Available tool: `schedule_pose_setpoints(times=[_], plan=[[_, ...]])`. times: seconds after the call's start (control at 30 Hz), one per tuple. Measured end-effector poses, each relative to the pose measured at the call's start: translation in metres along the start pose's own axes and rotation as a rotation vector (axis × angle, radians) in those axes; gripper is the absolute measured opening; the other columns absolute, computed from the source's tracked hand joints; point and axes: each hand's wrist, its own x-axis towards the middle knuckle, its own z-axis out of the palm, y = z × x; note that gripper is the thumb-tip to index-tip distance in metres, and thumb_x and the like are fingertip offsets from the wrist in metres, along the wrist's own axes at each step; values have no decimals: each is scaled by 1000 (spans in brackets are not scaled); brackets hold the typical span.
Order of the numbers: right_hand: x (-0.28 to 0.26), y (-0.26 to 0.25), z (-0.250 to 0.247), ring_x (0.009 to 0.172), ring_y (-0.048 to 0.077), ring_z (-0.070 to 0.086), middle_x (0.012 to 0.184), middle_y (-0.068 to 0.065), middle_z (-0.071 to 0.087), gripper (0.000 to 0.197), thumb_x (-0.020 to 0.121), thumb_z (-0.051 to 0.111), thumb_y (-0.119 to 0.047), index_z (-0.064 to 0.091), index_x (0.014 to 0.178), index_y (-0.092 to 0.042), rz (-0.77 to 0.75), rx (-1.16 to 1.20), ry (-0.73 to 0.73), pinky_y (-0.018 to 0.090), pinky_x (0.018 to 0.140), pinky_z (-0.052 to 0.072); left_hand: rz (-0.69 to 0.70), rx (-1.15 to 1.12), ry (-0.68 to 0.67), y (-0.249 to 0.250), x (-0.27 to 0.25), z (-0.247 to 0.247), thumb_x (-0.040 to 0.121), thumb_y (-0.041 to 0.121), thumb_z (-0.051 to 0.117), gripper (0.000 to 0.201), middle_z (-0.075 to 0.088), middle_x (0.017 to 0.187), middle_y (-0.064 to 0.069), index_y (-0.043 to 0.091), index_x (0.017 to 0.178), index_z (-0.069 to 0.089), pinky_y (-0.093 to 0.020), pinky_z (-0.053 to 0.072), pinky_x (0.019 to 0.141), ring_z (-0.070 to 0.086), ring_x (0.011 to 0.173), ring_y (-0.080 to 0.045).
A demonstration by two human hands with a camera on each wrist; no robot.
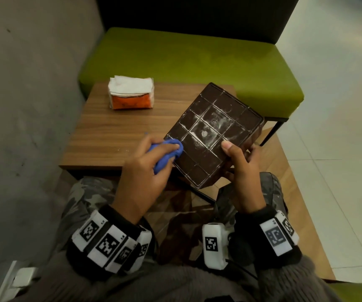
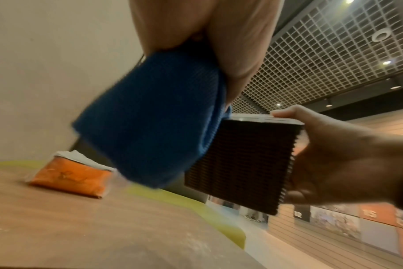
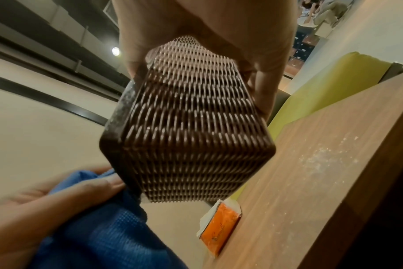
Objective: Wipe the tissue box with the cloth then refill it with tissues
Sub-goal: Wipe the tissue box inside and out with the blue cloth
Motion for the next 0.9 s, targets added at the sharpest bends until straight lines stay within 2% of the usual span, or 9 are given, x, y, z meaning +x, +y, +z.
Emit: schedule_pose_setpoints(times=[0.07, 0.13, 0.27, 0.4, 0.5, 0.67, 0.77, 0.83, 0.9], plan=[[1, -1, 0, 111, 23, 65, 123, 3, 62, 91, 54, 74, -49, 40, 133, -20, 11, 8, -9, 36, 84, 60, 105, 45, -83, 12, -13, 7, 85, 18, 58, 28, 55, 107, -5, 12, 111, 65, -22, 47, 84, 55, 96, -13], [0, -4, -1, 111, 21, 65, 122, 1, 62, 91, 54, 74, -48, 41, 134, -20, 3, -2, -19, 41, 86, 59, 141, 50, -109, 12, -18, 9, 85, 18, 57, 29, 55, 108, -5, 13, 113, 64, -23, 46, 86, 54, 98, -13], [-5, -10, -2, 113, 20, 64, 125, -1, 60, 90, 58, 74, -48, 39, 136, -22, -33, -51, -48, 53, 90, 55, 3, 31, 69, 1, -2, 1, 84, 15, 56, 31, 54, 110, -6, 10, 114, 64, -18, 44, 91, 53, 102, -12], [-9, -17, -5, 112, 19, 64, 123, -2, 60, 92, 57, 74, -49, 40, 137, -21, -77, -71, -45, 56, 89, 55, -8, 52, 59, 2, -2, 0, 85, 18, 55, 31, 54, 109, -5, 8, 113, 64, -17, 45, 88, 54, 99, -12], [-11, -17, -7, 110, 19, 64, 121, -2, 60, 96, 55, 74, -50, 39, 138, -19, -93, -111, -57, 55, 90, 55, -60, 19, 115, -3, -5, -4, 85, 16, 58, 28, 54, 108, -2, 11, 111, 65, -19, 46, 88, 54, 99, -11], [-14, -8, -12, 111, 20, 64, 121, -4, 61, 93, 54, 74, -50, 40, 136, -21, -84, -96, -47, 46, 91, 56, 60, 30, -79, 10, -24, 3, 85, 23, 53, 30, 55, 108, -3, 12, 109, 67, -20, 45, 88, 55, 97, -12], [-18, -1, -12, 114, 22, 63, 125, -1, 58, 99, 55, 74, -50, 35, 140, -20, -69, -98, -49, 40, 89, 58, -73, -24, 65, -3, -15, -1, 84, 20, 55, 26, 56, 107, -1, 12, 106, 67, -29, 48, 89, 56, 99, -12], [-19, -1, -12, 113, 21, 63, 124, -2, 60, 98, 54, 74, -50, 36, 140, -20, -82, -92, -38, 39, 89, 58, -63, -31, 55, -2, -17, -2, 83, 18, 57, 26, 57, 106, -2, 11, 106, 67, -25, 47, 88, 56, 98, -11], [-18, -2, -14, 112, 21, 64, 124, -1, 61, 97, 54, 75, -49, 38, 139, -21, -85, -65, -37, 40, 90, 57, 15, 11, -39, 6, -26, -1, 84, 22, 56, 28, 56, 104, -2, 12, 107, 68, -17, 45, 86, 55, 95, -9]])
